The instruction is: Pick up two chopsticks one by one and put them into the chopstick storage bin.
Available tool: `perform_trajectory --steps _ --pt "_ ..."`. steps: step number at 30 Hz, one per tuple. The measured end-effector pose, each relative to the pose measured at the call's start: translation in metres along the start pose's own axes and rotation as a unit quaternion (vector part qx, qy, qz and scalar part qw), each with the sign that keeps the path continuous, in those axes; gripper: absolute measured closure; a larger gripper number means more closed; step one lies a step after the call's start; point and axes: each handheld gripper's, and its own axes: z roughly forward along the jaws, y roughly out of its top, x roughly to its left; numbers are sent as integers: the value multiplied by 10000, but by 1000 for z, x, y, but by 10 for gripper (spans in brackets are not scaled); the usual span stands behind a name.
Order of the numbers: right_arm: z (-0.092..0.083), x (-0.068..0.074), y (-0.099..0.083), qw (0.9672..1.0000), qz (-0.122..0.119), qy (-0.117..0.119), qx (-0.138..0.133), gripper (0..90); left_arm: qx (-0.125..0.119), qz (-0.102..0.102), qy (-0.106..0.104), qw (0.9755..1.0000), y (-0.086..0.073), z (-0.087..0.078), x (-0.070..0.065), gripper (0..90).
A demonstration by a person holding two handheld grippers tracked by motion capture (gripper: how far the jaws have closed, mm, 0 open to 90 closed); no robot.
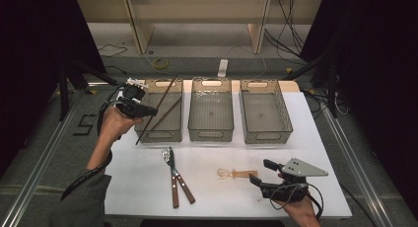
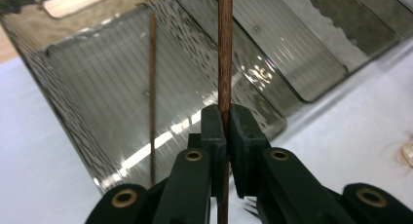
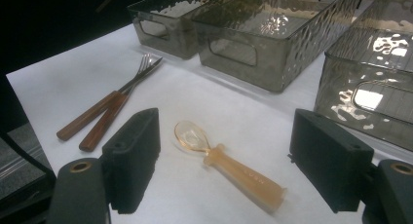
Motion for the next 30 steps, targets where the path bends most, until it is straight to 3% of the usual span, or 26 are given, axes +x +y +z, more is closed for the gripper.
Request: perform_trajectory --steps 5,16,27,30 --pt "1 0 0 10000 13 18 16 276 -79 -43 69 9999 9 4 7 849" --pt "0 0 0 10000 -6 28 2 276 21 -123 357 9993 34 22 20 849" --pt "1 0 0 10000 -7 65 26 276 -112 -405 456 9981 34 34 37 849" --pt "2 1 0 10000 -14 81 30 276 -61 -370 481 9981 35 39 38 849"
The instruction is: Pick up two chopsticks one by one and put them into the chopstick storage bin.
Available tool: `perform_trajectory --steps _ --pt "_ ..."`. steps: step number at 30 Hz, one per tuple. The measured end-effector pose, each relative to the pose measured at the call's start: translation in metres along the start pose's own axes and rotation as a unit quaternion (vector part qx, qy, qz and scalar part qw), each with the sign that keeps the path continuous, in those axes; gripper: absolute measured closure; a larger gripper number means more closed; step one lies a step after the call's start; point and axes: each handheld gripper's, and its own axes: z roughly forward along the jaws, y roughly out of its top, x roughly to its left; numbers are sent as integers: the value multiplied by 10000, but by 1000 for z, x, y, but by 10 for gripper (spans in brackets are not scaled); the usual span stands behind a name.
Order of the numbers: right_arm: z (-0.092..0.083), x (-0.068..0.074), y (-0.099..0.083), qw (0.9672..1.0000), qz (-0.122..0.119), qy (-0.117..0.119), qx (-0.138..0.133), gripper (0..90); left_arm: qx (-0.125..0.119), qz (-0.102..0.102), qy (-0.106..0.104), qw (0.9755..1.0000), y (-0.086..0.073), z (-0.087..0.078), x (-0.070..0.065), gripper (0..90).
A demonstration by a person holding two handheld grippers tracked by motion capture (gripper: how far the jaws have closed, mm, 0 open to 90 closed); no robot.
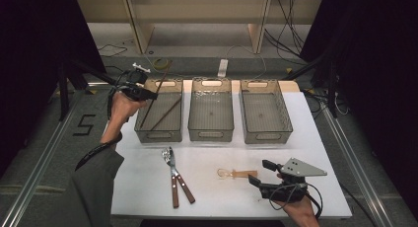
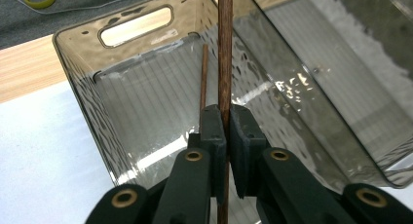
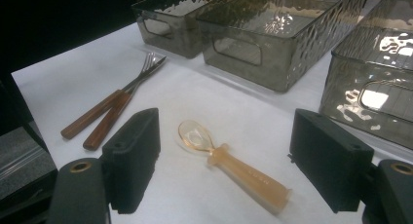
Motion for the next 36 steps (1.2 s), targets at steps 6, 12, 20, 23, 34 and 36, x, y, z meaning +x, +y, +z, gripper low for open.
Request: perform_trajectory --steps 6,12,20,23,34,36 --pt "0 0 0 10000 13 8 -19 276 -43 -26 -1 10000 1 7 -2 849" --pt "0 0 0 10000 -12 12 -17 276 21 18 35 10000 -1 13 -4 848" --pt "0 0 0 10000 -4 7 -15 275 2 -5 55 10000 -5 18 -4 848" --pt "-1 0 0 10000 -1 4 -17 276 19 6 105 9999 -8 19 -2 848" --pt "0 0 0 10000 -2 10 -7 276 47 -45 187 9998 -17 24 4 845" --pt "0 0 0 10000 -7 10 -12 276 75 -46 185 9998 -18 25 5 844"
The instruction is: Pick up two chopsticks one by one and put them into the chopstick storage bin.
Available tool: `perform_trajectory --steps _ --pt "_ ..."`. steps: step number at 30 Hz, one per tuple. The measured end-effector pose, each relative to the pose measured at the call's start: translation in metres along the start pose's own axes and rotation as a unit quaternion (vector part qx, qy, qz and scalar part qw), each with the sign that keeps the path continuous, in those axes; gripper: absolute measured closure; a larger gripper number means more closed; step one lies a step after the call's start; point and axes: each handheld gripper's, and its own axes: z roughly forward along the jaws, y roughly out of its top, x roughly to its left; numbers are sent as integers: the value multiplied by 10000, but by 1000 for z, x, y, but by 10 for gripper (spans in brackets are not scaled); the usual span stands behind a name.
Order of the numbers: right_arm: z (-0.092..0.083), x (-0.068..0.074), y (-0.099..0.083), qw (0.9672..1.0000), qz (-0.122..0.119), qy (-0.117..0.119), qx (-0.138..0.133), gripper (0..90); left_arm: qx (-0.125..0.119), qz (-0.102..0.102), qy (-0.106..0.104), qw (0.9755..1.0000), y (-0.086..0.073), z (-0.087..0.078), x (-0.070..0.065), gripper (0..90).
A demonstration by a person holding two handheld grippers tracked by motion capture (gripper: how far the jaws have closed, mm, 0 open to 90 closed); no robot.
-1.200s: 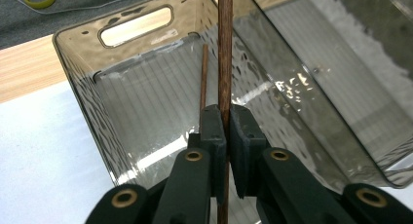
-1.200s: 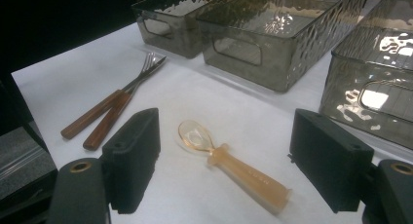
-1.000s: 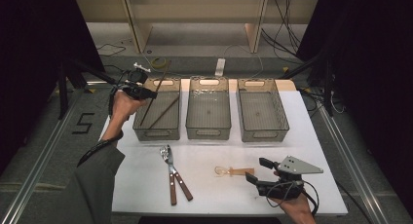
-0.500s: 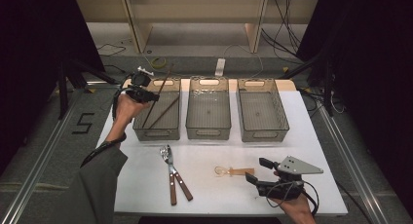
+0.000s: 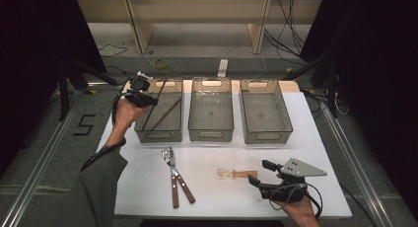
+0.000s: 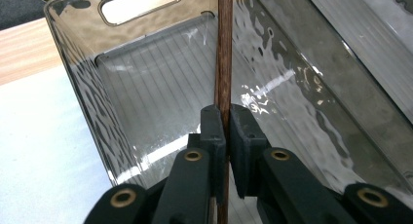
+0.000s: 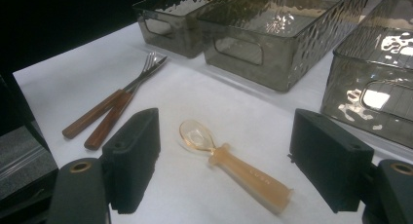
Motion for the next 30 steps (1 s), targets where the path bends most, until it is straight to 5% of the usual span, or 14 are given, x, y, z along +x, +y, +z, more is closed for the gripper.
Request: perform_trajectory --steps 7,12,21,30 --pt "0 0 0 10000 5 -4 10 276 61 -163 28 9998 -4 3 1 829" --pt "0 0 0 10000 1 -13 8 276 -46 -383 65 9992 2 -5 1 671" --pt "0 0 0 10000 8 -27 19 275 -289 -706 -220 9968 -3 -35 -11 405" --pt "0 -2 0 10000 22 -28 24 276 -591 -538 -516 9955 -34 -63 -38 278"
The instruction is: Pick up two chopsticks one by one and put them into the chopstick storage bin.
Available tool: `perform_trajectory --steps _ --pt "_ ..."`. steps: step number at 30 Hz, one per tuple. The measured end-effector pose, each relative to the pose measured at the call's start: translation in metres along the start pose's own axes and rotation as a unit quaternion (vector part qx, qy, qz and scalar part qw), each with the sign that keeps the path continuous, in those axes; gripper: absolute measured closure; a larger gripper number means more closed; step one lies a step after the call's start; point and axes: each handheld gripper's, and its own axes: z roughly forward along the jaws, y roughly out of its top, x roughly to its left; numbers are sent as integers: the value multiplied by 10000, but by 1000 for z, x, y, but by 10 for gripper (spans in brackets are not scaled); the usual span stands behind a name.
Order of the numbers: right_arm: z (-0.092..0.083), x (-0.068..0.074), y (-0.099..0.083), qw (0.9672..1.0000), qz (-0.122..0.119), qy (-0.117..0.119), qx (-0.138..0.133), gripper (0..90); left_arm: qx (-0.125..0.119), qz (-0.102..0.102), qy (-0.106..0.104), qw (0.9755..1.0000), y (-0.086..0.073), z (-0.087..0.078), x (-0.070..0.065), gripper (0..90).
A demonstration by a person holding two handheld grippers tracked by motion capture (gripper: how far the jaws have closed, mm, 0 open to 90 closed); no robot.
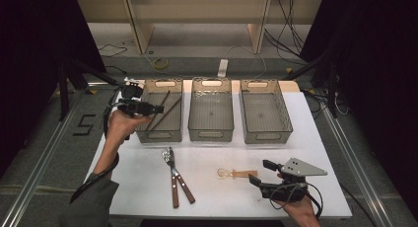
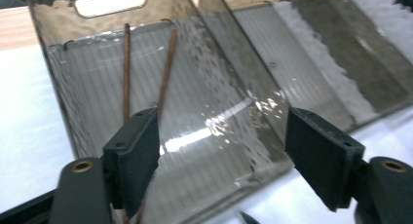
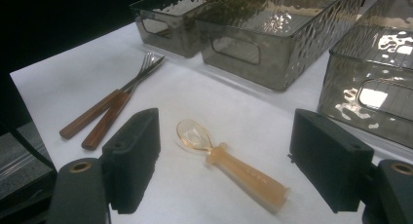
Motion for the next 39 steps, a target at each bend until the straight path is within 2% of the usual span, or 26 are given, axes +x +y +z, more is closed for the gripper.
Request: perform_trajectory --steps 2,4,6,9,12,14,16,24,27,30,39 --pt "0 0 0 10000 6 -6 -6 275 -121 16 -85 9999 -8 -3 -3 260" --pt "0 1 0 10000 5 5 -2 276 -111 62 -95 9999 -12 -4 -6 243" --pt "0 1 0 10000 -18 4 13 276 -211 108 -116 9997 -17 -7 -10 237" --pt "-1 1 0 10000 3 10 -4 276 -365 87 -157 9992 -26 -10 -15 219" --pt "0 0 0 10000 -4 20 4 276 -374 221 -135 9990 -35 -13 -21 207" --pt "0 0 0 10000 -13 31 11 275 -502 270 -161 9982 -39 -16 -23 206" --pt "0 -1 1 10000 -17 44 12 276 -604 213 -194 9978 -44 -17 -24 206" --pt "1 -2 0 10000 -5 71 49 275 -762 277 -435 9958 -62 -19 -35 184" --pt "1 -3 0 10000 17 77 53 276 -831 297 -462 9950 -68 -20 -37 160" --pt "2 -4 0 9999 51 73 57 275 -859 264 -563 9944 -74 -19 -38 160" --pt "3 -5 0 9999 29 73 116 274 -767 390 -665 9941 -94 -17 -51 157"
